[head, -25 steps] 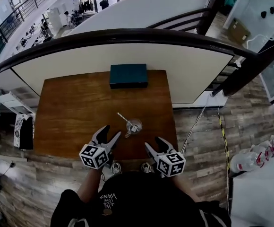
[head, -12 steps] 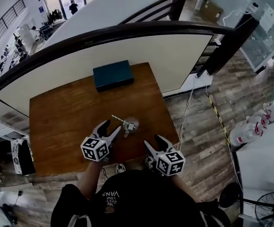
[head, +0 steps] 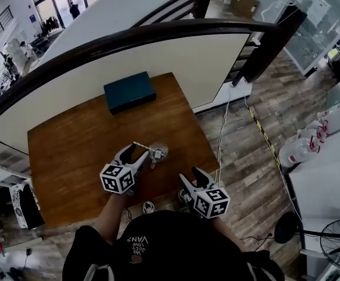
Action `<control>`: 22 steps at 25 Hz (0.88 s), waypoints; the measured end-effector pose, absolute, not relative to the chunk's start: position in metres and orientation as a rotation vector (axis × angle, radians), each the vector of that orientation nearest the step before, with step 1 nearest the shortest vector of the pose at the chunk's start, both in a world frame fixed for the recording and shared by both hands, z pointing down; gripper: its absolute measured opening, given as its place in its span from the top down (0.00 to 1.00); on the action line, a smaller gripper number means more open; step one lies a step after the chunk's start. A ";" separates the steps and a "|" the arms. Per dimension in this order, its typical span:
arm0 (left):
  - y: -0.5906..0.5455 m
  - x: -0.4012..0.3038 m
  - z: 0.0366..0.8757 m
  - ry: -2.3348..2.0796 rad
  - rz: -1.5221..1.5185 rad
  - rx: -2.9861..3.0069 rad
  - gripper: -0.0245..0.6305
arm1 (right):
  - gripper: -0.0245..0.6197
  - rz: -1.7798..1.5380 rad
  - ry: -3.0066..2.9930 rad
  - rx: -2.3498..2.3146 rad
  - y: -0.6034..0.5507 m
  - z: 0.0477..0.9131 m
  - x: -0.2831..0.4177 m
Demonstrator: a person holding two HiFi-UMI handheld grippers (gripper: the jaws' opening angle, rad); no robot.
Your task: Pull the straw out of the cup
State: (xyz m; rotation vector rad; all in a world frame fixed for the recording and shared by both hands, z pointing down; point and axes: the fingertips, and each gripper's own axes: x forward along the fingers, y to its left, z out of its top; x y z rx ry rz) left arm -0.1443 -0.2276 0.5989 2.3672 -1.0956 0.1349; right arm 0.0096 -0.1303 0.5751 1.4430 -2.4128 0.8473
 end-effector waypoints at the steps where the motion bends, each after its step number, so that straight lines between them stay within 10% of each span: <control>1: -0.229 -0.143 0.601 -1.094 0.137 2.367 0.56 | 0.62 0.847 -2.408 1.453 -0.129 0.575 0.011; 22: -0.242 -0.125 0.616 -1.133 0.140 2.349 0.89 | 0.62 0.858 -2.358 1.509 -0.127 0.576 0.040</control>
